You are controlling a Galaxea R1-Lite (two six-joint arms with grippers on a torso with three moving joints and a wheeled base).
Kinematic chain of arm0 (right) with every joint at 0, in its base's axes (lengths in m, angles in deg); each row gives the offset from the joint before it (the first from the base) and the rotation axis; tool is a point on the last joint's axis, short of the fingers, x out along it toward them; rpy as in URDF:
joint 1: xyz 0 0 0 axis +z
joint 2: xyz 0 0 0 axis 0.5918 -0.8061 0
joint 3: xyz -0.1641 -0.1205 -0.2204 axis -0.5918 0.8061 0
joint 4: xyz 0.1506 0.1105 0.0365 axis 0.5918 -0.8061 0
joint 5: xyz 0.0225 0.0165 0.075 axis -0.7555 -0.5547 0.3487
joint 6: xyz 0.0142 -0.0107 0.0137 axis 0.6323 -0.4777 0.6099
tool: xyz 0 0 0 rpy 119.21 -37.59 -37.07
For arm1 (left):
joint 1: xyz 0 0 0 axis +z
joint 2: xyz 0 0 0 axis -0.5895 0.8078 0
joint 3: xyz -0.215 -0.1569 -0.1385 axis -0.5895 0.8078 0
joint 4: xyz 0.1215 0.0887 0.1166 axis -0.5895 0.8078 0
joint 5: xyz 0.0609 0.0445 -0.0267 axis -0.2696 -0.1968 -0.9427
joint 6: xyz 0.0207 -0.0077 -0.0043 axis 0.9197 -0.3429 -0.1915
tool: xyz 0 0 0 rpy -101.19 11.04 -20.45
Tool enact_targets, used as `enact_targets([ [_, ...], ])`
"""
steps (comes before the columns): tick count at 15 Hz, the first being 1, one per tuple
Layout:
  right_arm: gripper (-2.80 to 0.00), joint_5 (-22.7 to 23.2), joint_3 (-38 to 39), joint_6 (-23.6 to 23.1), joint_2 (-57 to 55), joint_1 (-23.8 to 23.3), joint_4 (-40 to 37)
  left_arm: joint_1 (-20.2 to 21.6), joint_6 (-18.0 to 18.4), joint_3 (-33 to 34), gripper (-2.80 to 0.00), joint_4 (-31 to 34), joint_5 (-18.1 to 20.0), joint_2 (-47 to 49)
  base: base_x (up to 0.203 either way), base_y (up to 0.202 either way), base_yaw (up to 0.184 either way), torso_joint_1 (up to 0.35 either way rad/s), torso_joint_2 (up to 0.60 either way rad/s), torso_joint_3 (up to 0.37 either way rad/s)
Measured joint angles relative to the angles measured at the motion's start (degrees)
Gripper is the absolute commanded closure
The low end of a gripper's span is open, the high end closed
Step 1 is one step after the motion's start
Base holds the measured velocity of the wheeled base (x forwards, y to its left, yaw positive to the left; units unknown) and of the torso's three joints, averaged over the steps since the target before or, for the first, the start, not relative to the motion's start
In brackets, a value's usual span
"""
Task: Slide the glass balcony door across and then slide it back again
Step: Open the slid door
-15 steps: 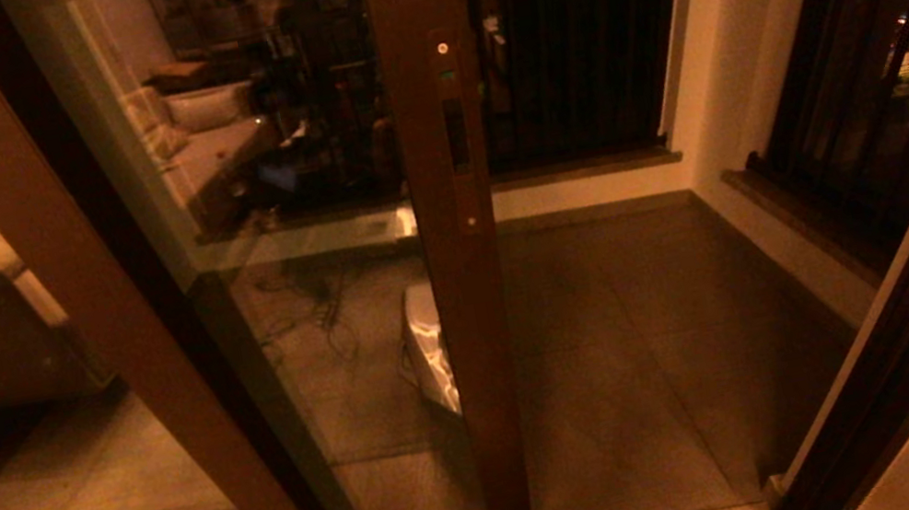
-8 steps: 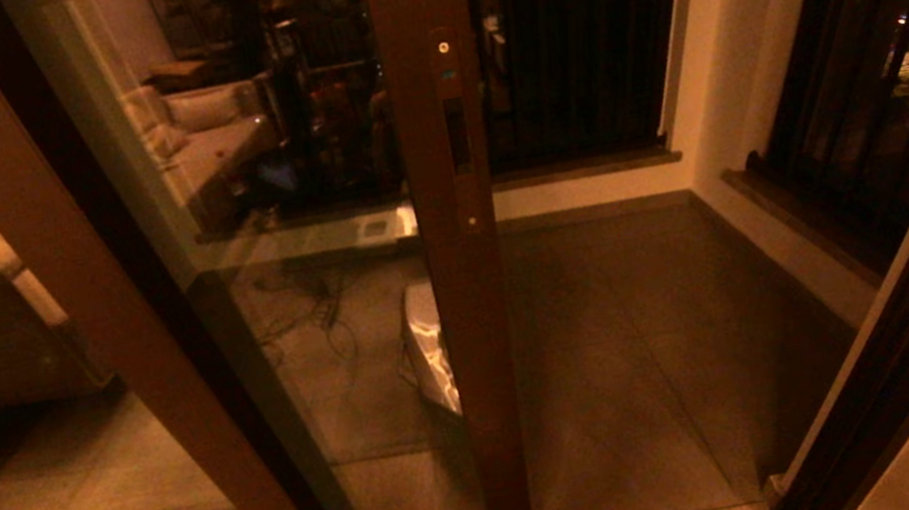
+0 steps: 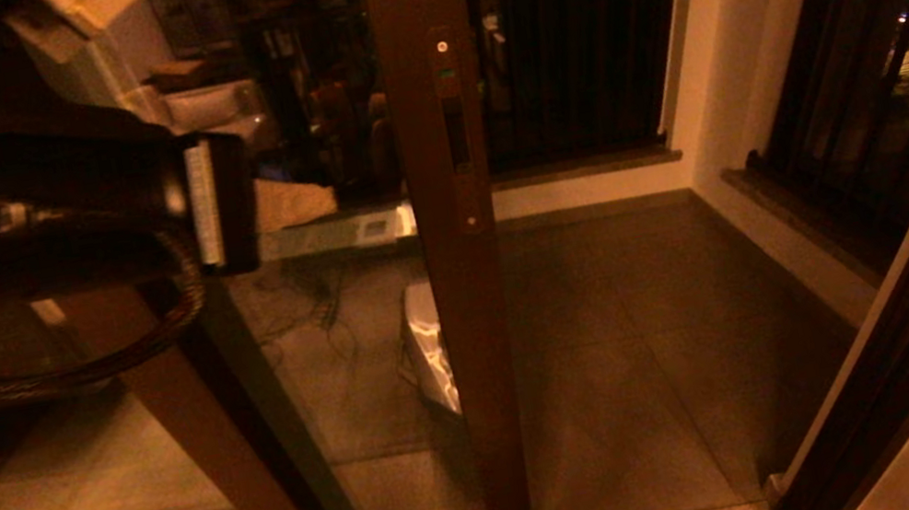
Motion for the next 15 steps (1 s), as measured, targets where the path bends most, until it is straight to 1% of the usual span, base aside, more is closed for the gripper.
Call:
enact_targets([
  [3,0.0,-0.05,0.1,-0.04,0.0,0.0,0.02,-1.2,0.29,-2.04,0.0,-15.31,-5.52,11.48,0.0,0.0,0.0,0.0,0.0,0.0],
  [4,0.0,-0.11,0.1,0.08,0.0,0.0,0.02,-1.52,0.52,-3.95,0.0,-19.7,-6.42,14.85,0.0,0.0,0.0,0.0,0.0,0.0],
  [5,0.0,-0.09,0.07,0.16,0.0,0.0,0.05,-1.9,0.68,-6.3,0.0,-22.33,-6.81,17.6,0.0,0.0,0.0,0.0,0.0,0.0],
  [7,0.0,-0.1,0.05,0.18,0.0,0.0,0.05,-3.02,0.79,-11.69,0.0,-24.28,-7.11,22.56,0.0,0.0,0.0,0.0,0.0,0.0],
  [9,0.0,-0.1,0.0,0.14,0.0,0.0,0.05,-4.07,1.02,-16.1,0.0,-24.55,-7.33,26.4,0.0,0.0,0.0,0.0,0.0,0.0],
  [12,0.0,-0.08,0.0,0.17,0.0,0.0,0.05,-6.11,1.32,-20.36,0.0,-24.44,-7.29,30.25,0.0,0.0,0.0,0.0,0.0,0.0],
  [13,0.0,-0.1,0.0,0.18,0.0,0.0,0.05,-6.71,1.8,-21.49,0.0,-24.36,-7.33,31.37,0.0,0.0,0.0,0.0,0.0,0.0],
  [15,0.0,-0.1,0.05,0.18,0.0,0.0,0.05,-7.38,4.19,-24.18,0.0,-24.57,-8.2,34.14,0.0,0.0,0.0,0.0,0.0,0.0],
])
